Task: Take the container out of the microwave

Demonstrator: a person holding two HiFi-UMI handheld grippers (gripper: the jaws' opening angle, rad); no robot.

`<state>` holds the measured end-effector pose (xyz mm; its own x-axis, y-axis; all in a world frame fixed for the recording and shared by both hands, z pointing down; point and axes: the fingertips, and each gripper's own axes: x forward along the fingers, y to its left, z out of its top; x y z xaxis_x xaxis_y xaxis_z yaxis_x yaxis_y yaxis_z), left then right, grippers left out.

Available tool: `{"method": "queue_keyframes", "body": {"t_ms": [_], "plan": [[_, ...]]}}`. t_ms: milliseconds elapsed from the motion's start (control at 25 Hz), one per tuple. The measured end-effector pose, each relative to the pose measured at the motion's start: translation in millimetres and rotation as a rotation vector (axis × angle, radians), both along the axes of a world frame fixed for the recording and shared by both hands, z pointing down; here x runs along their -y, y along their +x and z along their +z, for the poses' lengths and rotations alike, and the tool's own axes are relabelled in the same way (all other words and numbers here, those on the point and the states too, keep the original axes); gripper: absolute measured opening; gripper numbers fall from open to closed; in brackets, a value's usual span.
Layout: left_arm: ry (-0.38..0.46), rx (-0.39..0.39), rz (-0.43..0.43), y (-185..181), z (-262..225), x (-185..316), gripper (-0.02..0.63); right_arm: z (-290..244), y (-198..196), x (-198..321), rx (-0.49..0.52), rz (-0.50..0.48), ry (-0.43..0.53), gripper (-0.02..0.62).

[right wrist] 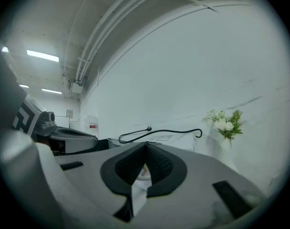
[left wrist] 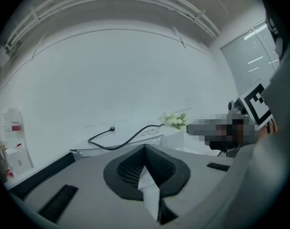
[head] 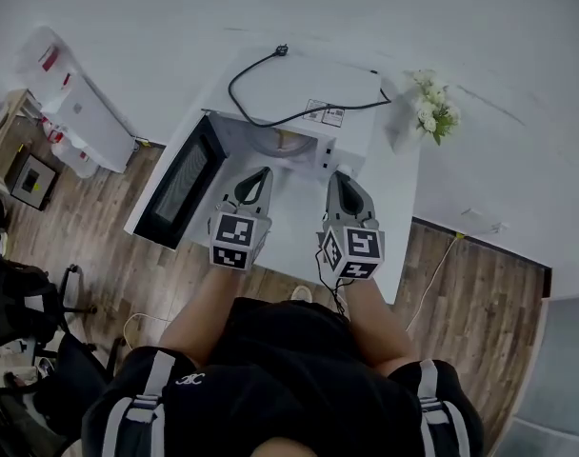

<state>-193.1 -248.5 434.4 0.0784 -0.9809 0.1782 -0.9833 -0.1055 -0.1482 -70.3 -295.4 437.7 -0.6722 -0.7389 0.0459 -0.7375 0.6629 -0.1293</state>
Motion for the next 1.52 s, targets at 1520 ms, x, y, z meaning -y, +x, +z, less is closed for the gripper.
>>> {"method": "queue_keyframes", "body": {"t_ms": [1520], "plan": [[-0.184, 0.829, 0.307, -35, 172, 173, 0.11, 38, 49, -19, -0.05, 0.471, -0.081, 0.0]]}}
